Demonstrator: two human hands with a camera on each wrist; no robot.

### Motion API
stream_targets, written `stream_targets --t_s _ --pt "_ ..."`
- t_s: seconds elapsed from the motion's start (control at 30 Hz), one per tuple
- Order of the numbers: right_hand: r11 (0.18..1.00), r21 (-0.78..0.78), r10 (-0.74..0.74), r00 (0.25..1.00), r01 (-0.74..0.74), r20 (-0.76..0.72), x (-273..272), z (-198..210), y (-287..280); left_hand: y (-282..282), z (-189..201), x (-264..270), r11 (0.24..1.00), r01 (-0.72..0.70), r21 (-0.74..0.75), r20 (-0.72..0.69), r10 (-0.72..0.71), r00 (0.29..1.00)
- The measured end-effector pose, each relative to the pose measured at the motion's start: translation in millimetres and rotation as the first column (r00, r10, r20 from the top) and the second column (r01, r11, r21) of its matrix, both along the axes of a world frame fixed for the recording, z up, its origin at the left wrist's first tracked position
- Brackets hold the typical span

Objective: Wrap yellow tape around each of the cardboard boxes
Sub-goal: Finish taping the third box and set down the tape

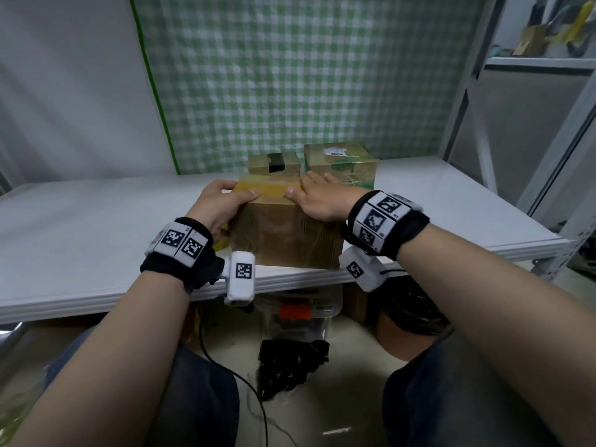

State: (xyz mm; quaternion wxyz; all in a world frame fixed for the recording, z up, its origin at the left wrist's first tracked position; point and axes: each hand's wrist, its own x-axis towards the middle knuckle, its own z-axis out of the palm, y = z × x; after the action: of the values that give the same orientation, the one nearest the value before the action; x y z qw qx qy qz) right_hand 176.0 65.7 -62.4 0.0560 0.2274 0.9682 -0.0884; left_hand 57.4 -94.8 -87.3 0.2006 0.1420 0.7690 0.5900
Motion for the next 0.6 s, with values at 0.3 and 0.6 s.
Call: stream_targets --t_s 0.3,0.6 --pt "0.996 -0.035 -0.083 0.996 0.081 -0.039 -34 0 40 -2 -1 -1 0.999 0.000 0.032 0.019 0.000 1.000" --pt "0.987 -0.133 -0.092 0.995 0.085 -0.043 -41 6 55 -1 0 -6 1.000 0.018 0.023 0.029 -0.019 0.999"
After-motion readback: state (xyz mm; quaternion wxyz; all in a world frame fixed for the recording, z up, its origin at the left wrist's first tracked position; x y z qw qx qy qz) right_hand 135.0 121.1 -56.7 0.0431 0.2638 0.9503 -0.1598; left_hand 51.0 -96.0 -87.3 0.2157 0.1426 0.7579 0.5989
